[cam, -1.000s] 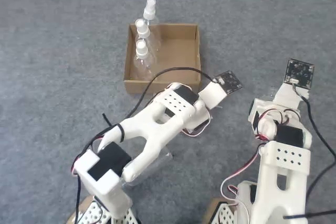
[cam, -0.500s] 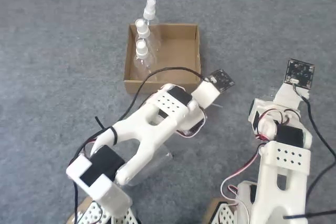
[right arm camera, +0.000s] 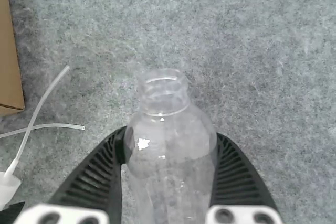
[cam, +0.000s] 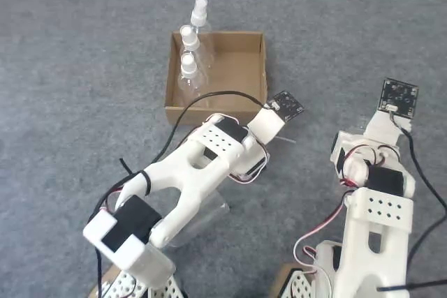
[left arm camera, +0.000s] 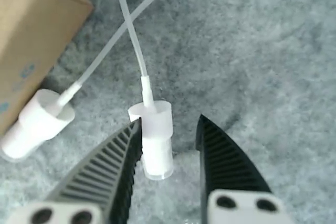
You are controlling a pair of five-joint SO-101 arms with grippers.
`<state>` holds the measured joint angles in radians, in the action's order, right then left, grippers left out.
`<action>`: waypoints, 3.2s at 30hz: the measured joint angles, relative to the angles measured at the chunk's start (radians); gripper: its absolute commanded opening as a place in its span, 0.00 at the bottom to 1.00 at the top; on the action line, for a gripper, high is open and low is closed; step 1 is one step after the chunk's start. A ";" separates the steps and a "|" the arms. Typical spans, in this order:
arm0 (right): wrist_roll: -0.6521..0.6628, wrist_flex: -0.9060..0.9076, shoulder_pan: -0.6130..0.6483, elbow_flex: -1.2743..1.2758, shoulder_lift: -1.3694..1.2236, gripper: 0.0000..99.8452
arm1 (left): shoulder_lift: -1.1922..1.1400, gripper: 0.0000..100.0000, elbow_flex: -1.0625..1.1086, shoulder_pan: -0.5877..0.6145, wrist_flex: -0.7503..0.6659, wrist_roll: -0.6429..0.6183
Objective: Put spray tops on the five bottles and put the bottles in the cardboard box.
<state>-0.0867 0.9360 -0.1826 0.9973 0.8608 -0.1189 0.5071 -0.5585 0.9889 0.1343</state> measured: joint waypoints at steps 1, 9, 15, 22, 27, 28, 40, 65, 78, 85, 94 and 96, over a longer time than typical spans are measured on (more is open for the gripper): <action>0.000 0.000 0.000 0.000 0.000 0.08 | 0.000 0.16 0.000 0.000 -0.002 0.000; 0.000 0.000 -0.002 0.000 0.000 0.08 | -0.117 0.10 -0.068 -0.008 0.049 -0.006; 0.000 0.000 -0.002 0.000 0.000 0.08 | -0.149 0.02 -0.117 -0.009 0.074 -0.006; 0.000 0.000 -0.002 0.000 0.000 0.08 | -0.146 0.02 -0.117 -0.009 0.074 -0.006; 0.000 0.000 -0.002 0.000 0.000 0.08 | -0.055 0.02 -0.117 -0.008 0.117 -0.006; 0.000 0.000 -0.002 0.000 0.000 0.08 | -0.035 0.02 -0.117 -0.006 0.117 -0.006; 0.000 0.000 -0.002 0.000 0.000 0.08 | 0.198 0.03 -0.040 0.000 0.117 -0.078; 0.000 0.000 -0.002 0.000 0.000 0.08 | 0.677 0.03 -0.012 0.000 0.304 -0.172; 0.000 0.000 -0.002 0.000 0.000 0.08 | 0.905 0.02 -0.005 0.275 0.319 -0.529; 0.000 0.000 -0.002 0.000 0.000 0.08 | 0.996 0.02 -0.005 0.423 0.327 -0.628; 0.000 0.000 -0.002 0.000 0.000 0.08 | 1.005 0.01 0.155 0.681 0.282 -0.721; 0.000 0.000 -0.002 0.000 0.000 0.08 | 1.005 0.01 0.204 0.749 0.245 -0.724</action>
<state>-0.0867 0.9360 -0.1841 0.9973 0.8608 0.8861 0.7112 0.1903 1.2344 -0.5900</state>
